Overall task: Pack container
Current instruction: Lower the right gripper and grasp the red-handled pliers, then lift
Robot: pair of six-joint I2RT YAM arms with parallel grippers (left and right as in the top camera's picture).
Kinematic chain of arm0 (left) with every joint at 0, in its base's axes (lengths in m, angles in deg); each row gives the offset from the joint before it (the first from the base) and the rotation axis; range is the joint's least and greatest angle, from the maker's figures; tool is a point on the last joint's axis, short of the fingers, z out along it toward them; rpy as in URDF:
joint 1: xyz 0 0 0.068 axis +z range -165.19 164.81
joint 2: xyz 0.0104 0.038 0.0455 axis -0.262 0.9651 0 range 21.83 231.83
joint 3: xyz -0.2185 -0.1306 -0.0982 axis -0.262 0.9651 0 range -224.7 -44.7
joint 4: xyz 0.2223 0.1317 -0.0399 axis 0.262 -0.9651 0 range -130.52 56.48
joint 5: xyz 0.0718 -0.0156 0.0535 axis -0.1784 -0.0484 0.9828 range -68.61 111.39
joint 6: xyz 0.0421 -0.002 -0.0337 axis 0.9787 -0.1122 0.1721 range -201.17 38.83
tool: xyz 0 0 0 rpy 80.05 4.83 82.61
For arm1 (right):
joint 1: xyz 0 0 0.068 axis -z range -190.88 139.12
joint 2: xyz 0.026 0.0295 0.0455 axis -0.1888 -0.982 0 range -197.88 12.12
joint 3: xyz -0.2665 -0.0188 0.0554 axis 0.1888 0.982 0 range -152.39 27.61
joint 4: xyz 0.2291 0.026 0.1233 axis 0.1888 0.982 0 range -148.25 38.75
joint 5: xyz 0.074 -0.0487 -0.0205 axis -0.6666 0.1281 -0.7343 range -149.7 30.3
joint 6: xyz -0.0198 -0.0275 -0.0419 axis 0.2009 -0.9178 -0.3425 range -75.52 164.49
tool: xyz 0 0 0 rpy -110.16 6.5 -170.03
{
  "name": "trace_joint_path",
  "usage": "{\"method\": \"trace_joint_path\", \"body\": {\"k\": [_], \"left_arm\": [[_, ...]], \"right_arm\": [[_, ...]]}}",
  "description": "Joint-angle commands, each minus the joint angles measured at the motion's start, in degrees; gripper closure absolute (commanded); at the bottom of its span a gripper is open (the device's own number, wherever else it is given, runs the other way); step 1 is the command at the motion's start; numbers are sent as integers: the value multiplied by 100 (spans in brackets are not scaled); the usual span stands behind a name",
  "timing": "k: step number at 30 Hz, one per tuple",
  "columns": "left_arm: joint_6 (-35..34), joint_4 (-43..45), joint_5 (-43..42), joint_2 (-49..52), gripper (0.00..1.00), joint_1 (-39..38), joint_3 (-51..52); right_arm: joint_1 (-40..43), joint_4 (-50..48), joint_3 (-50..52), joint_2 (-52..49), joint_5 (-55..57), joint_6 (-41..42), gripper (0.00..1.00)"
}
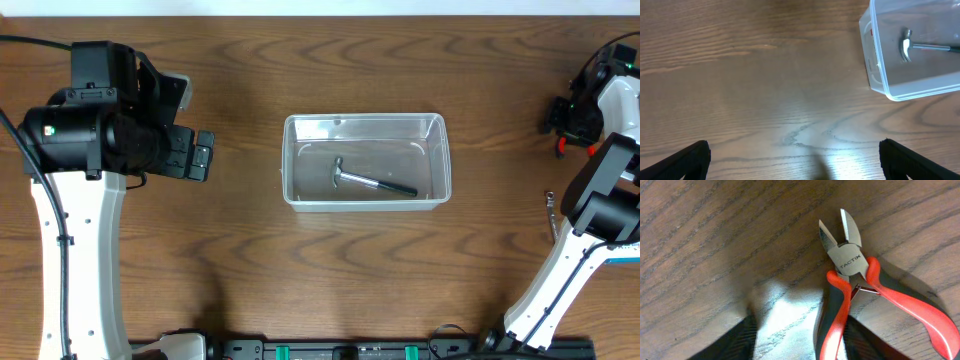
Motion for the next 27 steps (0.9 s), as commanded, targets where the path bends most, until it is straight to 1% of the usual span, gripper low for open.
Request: {"method": "trace_joint_path", "body": {"k": [1, 5, 13, 16, 21, 27], "left_arm": [[-76, -2, 66, -31, 2, -24, -35], [-76, -4, 66, -31, 2, -24, -35], [-76, -2, 66, -31, 2, -24, -35], [-74, -2, 66, -31, 2, -24, -35], [-74, -2, 66, -31, 2, -22, -35], [-74, -2, 66, -31, 2, -22, -35]], "right_arm": [[-37, -13, -35, -68, -2, -17, 52], [-37, -33, -35, -68, 44, 131, 60], [-37, -33, -35, -68, 50, 238, 70], [-37, -31, -35, -68, 151, 422, 76], [-39, -28, -35, -68, 170, 584, 79], [-37, 13, -35, -68, 216, 758, 89]]}}
